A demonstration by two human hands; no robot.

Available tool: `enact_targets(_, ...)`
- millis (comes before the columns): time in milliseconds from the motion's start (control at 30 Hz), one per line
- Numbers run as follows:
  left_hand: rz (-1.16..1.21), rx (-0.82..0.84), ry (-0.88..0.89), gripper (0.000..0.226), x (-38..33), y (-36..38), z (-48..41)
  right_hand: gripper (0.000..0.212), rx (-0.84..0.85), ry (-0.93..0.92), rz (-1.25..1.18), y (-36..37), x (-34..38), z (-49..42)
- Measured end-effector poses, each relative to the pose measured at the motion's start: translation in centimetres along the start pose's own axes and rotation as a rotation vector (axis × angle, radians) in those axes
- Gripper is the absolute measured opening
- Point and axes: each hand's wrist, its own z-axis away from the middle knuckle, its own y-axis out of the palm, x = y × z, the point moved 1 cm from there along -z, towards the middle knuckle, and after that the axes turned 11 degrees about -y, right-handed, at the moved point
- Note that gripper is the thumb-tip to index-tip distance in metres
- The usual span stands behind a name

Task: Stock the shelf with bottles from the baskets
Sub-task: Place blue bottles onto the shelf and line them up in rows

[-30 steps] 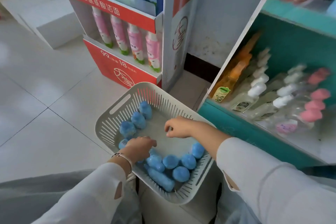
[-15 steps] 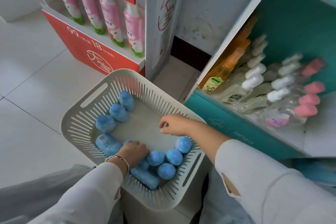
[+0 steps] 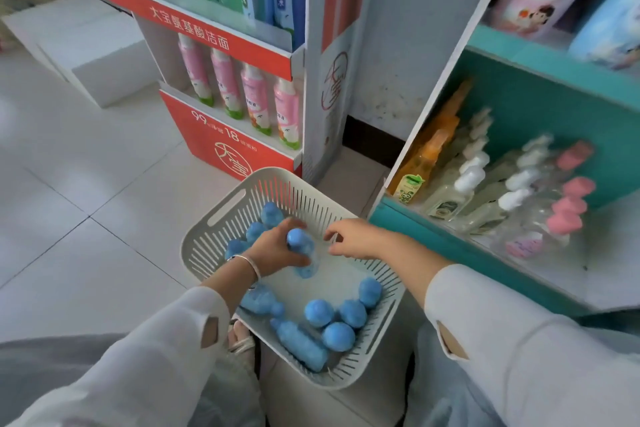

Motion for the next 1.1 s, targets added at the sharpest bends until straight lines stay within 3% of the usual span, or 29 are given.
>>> enact_targets(100,0.161,-0.036,0.015,0.07,-3.0,-1.9,1.7,0.058,-0.08,-0.019,-0.004,-1.9,1.3,2.0)
enact_targets(300,0.479,-0.006,0.156,0.03,-9.3,-4.1,5.4,0.067,-0.24,-0.104,-0.147,-5.0,3.2,6.5)
enact_targets(467,0.577,-0.057,0.262,0.026,-13.8,-4.8,8.4,0.068,-0.512,-0.104,-0.365,-6.1,3.6,9.7)
enact_targets(600,0.588,-0.122,0.318,0.034,-16.8,-4.8,10.3,0.068,-0.76,-0.099,-0.582,-6.7,3.8,11.7)
enact_targets(733,0.537,0.037,0.34,0.046,-19.1,-3.0,12.2,0.062,-0.964,-0.095,-0.721,-7.4,3.6,13.6)
enact_targets(900,0.405,0.091,0.469,0.076,-22.7,-1.6,13.5,0.05,-1.046,-0.114,-0.825,-9.3,2.3,17.6)
enact_targets(1000,0.312,0.044,0.588,0.077,-26.0,-1.4,14.0,0.044,-1.064,-0.2,-0.881,-11.1,0.8,20.6)
enact_targets(1100,0.381,0.035,0.628,0.075,-29.6,-0.7,14.5,0.041,-1.099,-0.269,-0.881,-13.1,-0.6,23.3)
